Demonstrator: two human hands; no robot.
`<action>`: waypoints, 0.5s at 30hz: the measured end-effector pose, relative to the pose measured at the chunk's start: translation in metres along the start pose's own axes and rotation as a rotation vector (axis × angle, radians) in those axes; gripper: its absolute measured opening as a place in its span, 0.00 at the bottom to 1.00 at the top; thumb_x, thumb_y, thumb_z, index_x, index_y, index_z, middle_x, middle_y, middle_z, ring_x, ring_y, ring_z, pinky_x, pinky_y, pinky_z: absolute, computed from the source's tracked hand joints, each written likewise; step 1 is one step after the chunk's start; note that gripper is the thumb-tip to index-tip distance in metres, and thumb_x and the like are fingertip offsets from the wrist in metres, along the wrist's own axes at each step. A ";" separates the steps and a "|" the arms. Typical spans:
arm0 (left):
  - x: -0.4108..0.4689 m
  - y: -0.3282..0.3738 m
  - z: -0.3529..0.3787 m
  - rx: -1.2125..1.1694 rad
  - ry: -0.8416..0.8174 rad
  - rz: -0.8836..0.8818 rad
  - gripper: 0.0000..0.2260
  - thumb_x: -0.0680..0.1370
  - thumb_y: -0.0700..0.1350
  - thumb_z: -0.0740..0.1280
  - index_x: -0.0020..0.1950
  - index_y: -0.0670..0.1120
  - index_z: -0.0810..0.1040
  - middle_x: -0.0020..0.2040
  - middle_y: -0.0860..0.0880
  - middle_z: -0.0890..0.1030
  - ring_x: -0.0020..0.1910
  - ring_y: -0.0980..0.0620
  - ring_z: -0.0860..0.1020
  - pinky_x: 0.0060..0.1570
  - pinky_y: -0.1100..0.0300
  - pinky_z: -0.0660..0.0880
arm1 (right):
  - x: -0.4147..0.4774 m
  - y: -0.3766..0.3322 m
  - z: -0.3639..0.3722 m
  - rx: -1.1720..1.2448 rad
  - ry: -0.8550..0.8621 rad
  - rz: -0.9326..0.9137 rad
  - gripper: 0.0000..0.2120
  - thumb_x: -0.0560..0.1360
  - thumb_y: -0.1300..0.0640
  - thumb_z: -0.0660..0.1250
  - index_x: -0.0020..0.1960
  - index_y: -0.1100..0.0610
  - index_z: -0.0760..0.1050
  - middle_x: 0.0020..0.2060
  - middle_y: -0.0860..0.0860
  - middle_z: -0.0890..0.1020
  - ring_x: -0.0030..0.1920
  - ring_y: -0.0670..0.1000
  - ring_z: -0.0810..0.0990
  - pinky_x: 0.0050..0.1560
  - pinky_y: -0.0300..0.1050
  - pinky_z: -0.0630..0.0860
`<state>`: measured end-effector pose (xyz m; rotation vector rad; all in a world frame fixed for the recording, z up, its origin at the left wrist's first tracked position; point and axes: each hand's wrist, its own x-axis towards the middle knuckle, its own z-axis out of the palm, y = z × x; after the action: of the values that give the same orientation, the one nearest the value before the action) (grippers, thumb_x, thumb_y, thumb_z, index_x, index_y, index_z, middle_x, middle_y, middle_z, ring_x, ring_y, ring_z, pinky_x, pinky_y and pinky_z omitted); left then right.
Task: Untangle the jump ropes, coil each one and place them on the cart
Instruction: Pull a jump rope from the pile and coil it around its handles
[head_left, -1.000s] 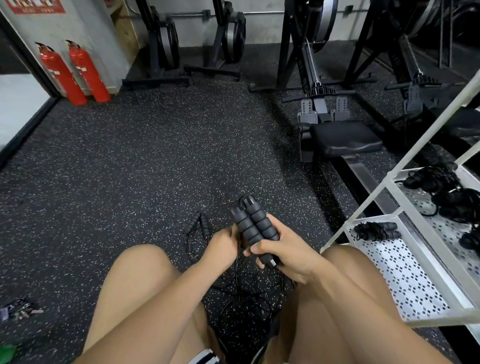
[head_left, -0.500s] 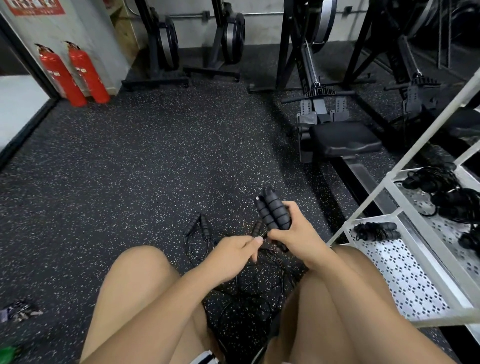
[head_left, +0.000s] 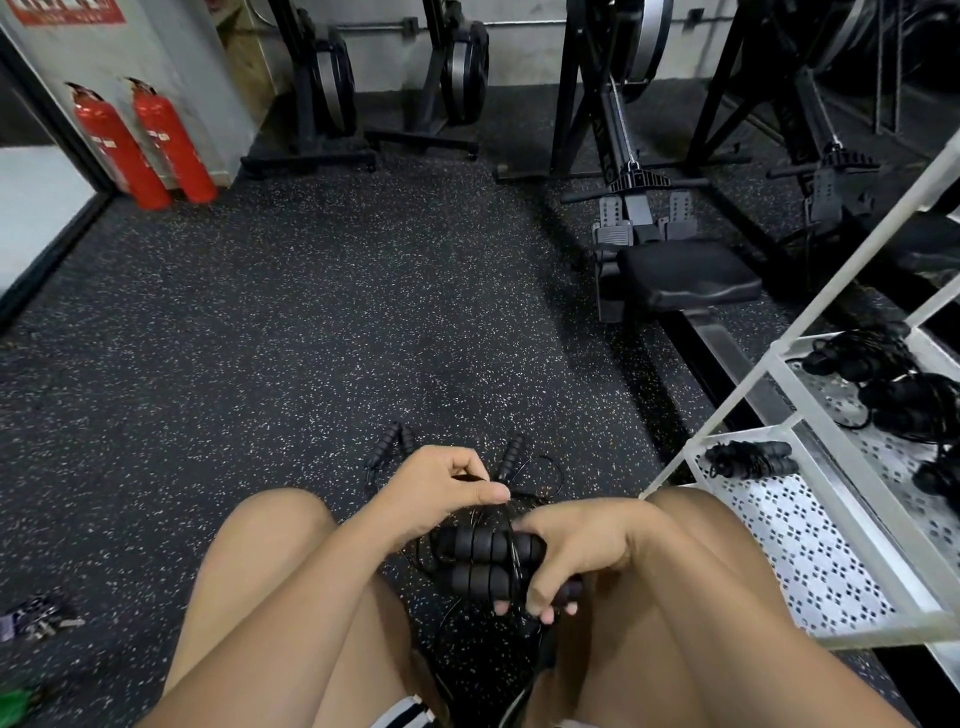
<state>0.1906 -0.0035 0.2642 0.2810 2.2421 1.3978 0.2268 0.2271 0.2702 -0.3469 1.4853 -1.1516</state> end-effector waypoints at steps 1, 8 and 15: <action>0.000 0.003 -0.001 -0.050 -0.015 0.001 0.16 0.72 0.58 0.82 0.40 0.48 0.83 0.38 0.50 0.82 0.39 0.56 0.76 0.46 0.55 0.72 | -0.005 -0.002 0.000 0.056 -0.019 -0.077 0.18 0.77 0.74 0.71 0.63 0.59 0.80 0.61 0.60 0.85 0.42 0.50 0.85 0.35 0.38 0.82; 0.007 0.000 0.007 -0.300 0.042 -0.158 0.11 0.88 0.42 0.63 0.52 0.47 0.84 0.36 0.51 0.81 0.37 0.51 0.75 0.36 0.59 0.69 | -0.018 -0.011 -0.003 0.444 0.234 -0.498 0.23 0.76 0.74 0.69 0.69 0.62 0.77 0.61 0.64 0.81 0.40 0.52 0.81 0.34 0.43 0.78; 0.005 -0.004 0.007 0.059 -0.012 -0.137 0.19 0.85 0.65 0.62 0.46 0.53 0.83 0.32 0.53 0.69 0.32 0.51 0.66 0.39 0.55 0.65 | -0.002 -0.006 -0.020 0.494 1.095 -0.301 0.27 0.74 0.69 0.78 0.67 0.63 0.67 0.58 0.66 0.85 0.40 0.55 0.85 0.35 0.52 0.81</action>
<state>0.1904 0.0022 0.2564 0.1519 2.2497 1.2579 0.2077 0.2350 0.2733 0.5180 1.9939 -2.0736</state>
